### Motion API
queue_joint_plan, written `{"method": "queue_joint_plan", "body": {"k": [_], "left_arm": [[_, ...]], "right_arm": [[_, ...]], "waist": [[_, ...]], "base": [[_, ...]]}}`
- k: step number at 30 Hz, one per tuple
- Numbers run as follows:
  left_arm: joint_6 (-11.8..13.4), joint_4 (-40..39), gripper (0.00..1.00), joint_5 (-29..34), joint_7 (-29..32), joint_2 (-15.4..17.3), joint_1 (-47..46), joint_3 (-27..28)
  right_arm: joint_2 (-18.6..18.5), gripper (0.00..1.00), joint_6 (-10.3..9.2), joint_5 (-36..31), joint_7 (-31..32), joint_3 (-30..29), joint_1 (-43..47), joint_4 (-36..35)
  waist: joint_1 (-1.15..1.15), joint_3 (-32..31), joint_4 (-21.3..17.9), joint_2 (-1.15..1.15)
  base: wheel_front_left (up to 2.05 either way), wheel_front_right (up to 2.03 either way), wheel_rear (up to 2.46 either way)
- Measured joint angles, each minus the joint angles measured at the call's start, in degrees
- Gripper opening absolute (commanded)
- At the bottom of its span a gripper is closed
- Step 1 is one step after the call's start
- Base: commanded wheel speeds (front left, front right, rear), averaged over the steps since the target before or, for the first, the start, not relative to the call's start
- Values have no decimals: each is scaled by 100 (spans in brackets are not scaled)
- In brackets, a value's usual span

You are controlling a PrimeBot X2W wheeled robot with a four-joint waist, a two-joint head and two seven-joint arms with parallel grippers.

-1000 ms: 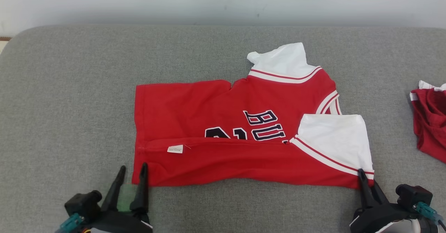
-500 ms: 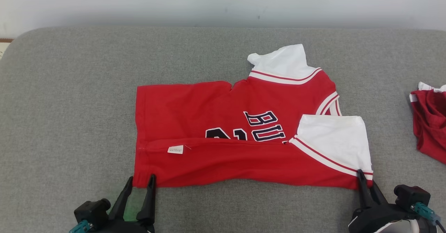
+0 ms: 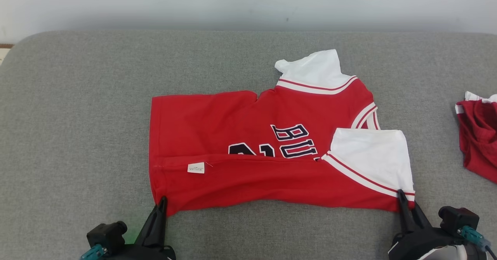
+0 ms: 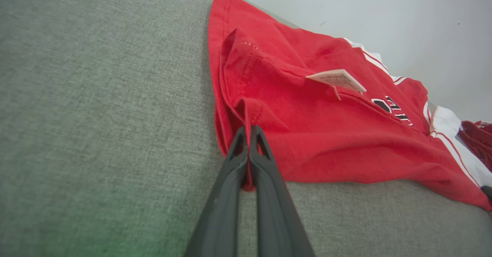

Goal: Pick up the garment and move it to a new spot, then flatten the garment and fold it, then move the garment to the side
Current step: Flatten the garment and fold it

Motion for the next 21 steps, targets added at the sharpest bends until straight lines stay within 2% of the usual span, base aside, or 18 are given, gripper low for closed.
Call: {"method": "queue_joint_plan", "body": {"k": [8, 21], "left_arm": [[0, 183, 0, -67, -1, 34, 166, 149], [-1, 450, 0, -69, -1, 168, 617, 167]], "right_arm": [[10, 0, 0, 23, 0, 11, 101, 71], [-16, 0, 1, 210, 3, 174, 578, 80]], "waist": [[0, -203, 46, 0], [-2, -868, 67, -1]], "base": [[0, 0, 0], [0, 0, 0]]}}
